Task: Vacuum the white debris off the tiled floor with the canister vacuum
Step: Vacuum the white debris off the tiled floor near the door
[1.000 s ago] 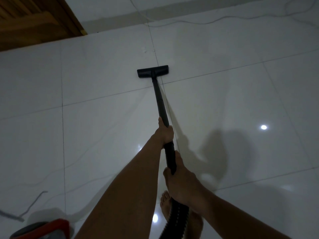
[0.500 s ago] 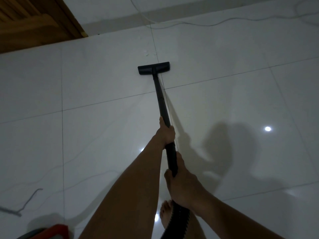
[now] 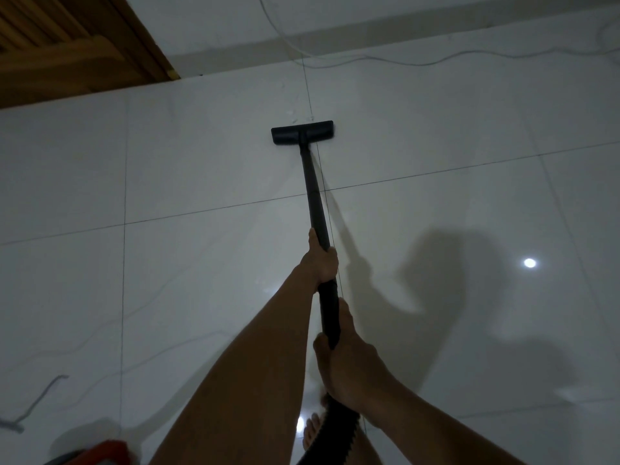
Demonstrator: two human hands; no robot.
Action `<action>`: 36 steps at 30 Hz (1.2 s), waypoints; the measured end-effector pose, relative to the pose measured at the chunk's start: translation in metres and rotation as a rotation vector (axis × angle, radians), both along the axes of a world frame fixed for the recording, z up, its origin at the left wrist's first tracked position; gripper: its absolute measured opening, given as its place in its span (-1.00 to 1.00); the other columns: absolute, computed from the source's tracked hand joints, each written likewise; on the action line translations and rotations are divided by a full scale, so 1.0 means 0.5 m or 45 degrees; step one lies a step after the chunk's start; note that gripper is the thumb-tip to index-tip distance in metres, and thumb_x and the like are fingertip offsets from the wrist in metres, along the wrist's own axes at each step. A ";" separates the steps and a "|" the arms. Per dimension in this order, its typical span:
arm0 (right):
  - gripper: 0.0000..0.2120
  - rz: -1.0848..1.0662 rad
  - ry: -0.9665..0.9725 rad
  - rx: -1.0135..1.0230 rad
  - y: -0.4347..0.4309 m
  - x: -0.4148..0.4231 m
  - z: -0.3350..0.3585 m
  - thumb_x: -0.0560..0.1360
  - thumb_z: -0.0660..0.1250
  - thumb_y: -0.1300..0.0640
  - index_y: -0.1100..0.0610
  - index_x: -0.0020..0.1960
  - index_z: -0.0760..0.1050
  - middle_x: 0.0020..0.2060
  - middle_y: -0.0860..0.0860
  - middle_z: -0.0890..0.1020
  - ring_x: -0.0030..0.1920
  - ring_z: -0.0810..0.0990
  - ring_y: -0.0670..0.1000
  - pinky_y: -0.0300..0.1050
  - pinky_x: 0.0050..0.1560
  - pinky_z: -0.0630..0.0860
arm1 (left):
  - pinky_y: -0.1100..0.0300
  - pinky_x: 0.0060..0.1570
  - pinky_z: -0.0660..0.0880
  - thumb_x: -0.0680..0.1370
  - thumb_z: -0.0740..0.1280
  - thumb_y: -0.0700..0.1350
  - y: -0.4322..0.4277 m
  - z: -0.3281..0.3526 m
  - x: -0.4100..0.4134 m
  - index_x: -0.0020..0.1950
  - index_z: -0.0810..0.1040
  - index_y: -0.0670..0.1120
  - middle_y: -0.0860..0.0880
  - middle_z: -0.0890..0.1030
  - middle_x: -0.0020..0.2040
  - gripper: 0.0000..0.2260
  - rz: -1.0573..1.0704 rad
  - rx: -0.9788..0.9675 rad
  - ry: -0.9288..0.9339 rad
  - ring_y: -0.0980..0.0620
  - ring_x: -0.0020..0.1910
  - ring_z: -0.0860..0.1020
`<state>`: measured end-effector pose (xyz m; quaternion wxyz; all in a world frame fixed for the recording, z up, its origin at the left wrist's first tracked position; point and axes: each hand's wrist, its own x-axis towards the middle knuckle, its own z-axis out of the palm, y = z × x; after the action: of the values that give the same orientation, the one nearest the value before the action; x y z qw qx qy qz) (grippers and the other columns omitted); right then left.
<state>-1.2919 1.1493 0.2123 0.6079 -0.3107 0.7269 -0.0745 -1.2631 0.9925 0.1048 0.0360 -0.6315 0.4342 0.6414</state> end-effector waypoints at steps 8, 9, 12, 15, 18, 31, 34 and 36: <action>-0.30 0.029 -0.053 -0.033 -0.092 -0.035 0.023 0.71 0.06 -0.06 -0.18 0.65 -0.34 -0.16 -0.12 0.58 -0.22 0.63 -0.10 -0.20 -0.18 0.56 | -0.05 0.09 0.54 0.69 0.10 -0.08 -0.081 -0.003 -0.016 0.59 -0.32 0.13 -0.10 0.50 0.00 -0.35 0.004 -0.021 -0.007 -0.03 -0.18 0.48; -0.31 0.032 -0.069 -0.033 -0.102 -0.037 0.026 0.72 0.06 -0.05 -0.17 0.65 -0.33 -0.19 -0.14 0.54 -0.24 0.60 -0.14 -0.26 -0.26 0.49 | -0.07 0.13 0.55 0.69 0.10 -0.07 -0.090 -0.004 -0.014 0.58 -0.33 0.14 -0.14 0.51 0.07 -0.34 0.001 -0.013 -0.013 -0.04 -0.16 0.49; -0.34 0.023 -0.099 -0.012 -0.133 -0.032 0.029 0.73 0.05 -0.07 -0.18 0.66 -0.29 -0.19 -0.17 0.53 -0.27 0.55 -0.18 -0.30 -0.33 0.39 | -0.14 0.22 0.51 0.69 0.11 -0.06 -0.117 -0.009 -0.006 0.58 -0.34 0.15 -0.20 0.51 0.20 -0.32 -0.006 -0.010 -0.029 -0.10 -0.08 0.51; -0.37 -0.003 -0.138 -0.010 -0.161 -0.026 0.022 0.72 0.05 -0.09 -0.24 0.65 -0.24 0.07 -0.12 0.65 -0.27 0.57 -0.21 -0.34 -0.36 0.36 | -0.17 0.23 0.51 0.68 0.12 -0.04 -0.149 -0.017 0.001 0.58 -0.33 0.15 -0.25 0.51 0.23 -0.32 -0.008 -0.023 -0.032 -0.16 -0.02 0.55; -0.39 -0.053 -0.174 -0.021 -0.197 -0.022 0.019 0.73 0.06 -0.06 -0.24 0.65 -0.21 0.41 -0.03 0.56 -0.27 0.53 -0.25 -0.40 -0.38 0.35 | -0.16 0.21 0.52 0.67 0.12 -0.04 -0.183 -0.020 0.008 0.58 -0.30 0.16 -0.26 0.52 0.20 -0.33 -0.001 -0.028 -0.030 -0.10 -0.10 0.51; -0.43 -0.127 -0.142 -0.099 -0.313 0.044 -0.031 0.68 0.13 -0.03 -0.10 0.62 -0.01 0.15 -0.01 0.43 -0.10 0.57 -0.08 -0.38 -0.30 0.40 | -0.13 0.22 0.51 0.69 0.11 -0.05 -0.316 -0.016 0.051 0.59 -0.33 0.13 -0.26 0.50 0.26 -0.33 -0.019 -0.019 -0.035 -0.23 0.10 0.56; -0.40 -0.139 -0.137 -0.103 -0.339 0.044 -0.032 0.70 0.16 -0.02 -0.13 0.63 -0.07 0.26 0.09 0.52 -0.04 0.61 0.00 -0.37 -0.31 0.44 | -0.13 0.21 0.51 0.68 0.10 -0.04 -0.340 -0.019 0.055 0.58 -0.33 0.15 -0.25 0.53 0.20 -0.33 -0.019 -0.018 -0.055 -0.16 -0.03 0.56; -0.37 -0.162 -0.174 -0.079 -0.356 0.044 -0.027 0.71 0.15 0.00 -0.16 0.65 -0.13 0.36 0.18 0.49 -0.15 0.60 -0.03 -0.38 -0.48 0.44 | -0.12 0.20 0.53 0.68 0.10 -0.03 -0.355 -0.022 0.057 0.58 -0.33 0.17 -0.23 0.54 0.11 -0.33 -0.023 -0.025 -0.063 -0.10 -0.12 0.54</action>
<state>-1.2701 0.9712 0.1988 0.6401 -0.2767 0.6994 -0.1566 -1.2345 0.8151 0.0937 0.0464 -0.6434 0.4452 0.6210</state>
